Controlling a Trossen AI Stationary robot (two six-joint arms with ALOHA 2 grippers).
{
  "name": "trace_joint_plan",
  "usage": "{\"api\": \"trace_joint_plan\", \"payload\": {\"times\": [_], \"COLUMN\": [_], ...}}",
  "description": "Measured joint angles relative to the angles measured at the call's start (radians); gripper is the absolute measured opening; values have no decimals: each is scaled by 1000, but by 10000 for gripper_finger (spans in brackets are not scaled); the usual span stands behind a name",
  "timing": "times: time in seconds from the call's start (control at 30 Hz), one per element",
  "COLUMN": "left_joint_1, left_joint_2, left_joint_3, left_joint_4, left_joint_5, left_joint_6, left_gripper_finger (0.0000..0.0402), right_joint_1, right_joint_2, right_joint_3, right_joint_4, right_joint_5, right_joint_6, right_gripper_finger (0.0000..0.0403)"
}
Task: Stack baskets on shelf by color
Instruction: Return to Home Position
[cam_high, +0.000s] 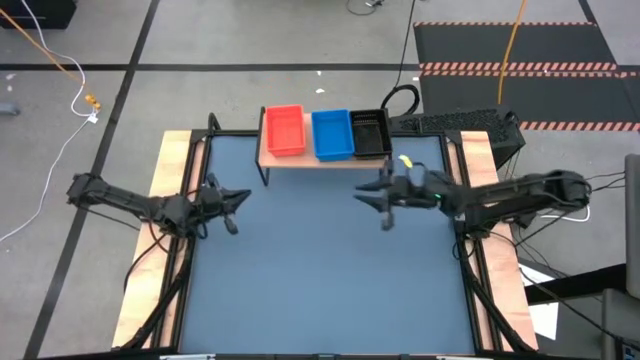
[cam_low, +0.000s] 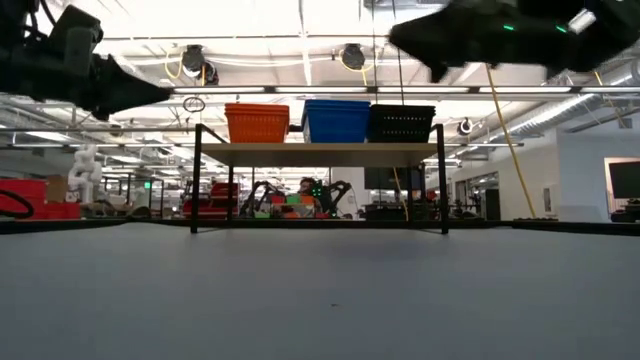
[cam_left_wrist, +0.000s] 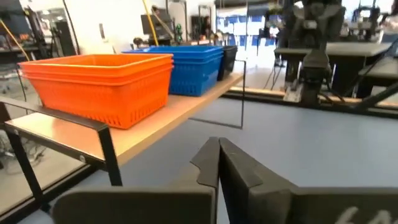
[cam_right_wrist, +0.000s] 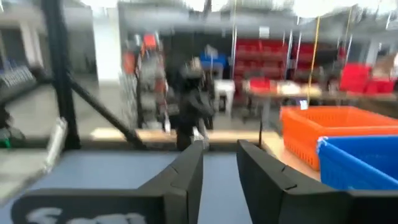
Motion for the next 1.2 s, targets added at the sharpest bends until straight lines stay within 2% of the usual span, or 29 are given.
{"api": "trace_joint_plan", "payload": {"times": [0.1,0.17,0.27,0.4,0.47,0.73,0.93,1.2], "left_joint_1": [22,43,71,103,119,171,180,177], "left_joint_2": [-37,-49,-61,-77,-84,-125,-182,-272], "left_joint_3": [-43,-40,-32,-31,-32,-31,-31,-31], "left_joint_4": [48,45,50,55,53,52,-7,-137], "left_joint_5": [31,83,142,146,146,144,151,175], "left_joint_6": [26,38,41,47,47,70,36,-33], "left_gripper_finger": [7,12,10,5,11,3,19,5], "right_joint_1": [-17,-39,-83,-133,-145,-213,-237,-224], "right_joint_2": [-82,-139,-229,-313,-342,-473,-585,-686], "right_joint_3": [-158,-227,-293,-337,-359,-456,-479,-482], "right_joint_4": [200,241,194,143,131,108,-52,-158], "right_joint_5": [-5,-6,-75,-180,-189,-188,-192,-345], "right_joint_6": [29,39,67,121,138,175,202,294], "right_gripper_finger": [82,70,48,16,5,2,1,1]}}
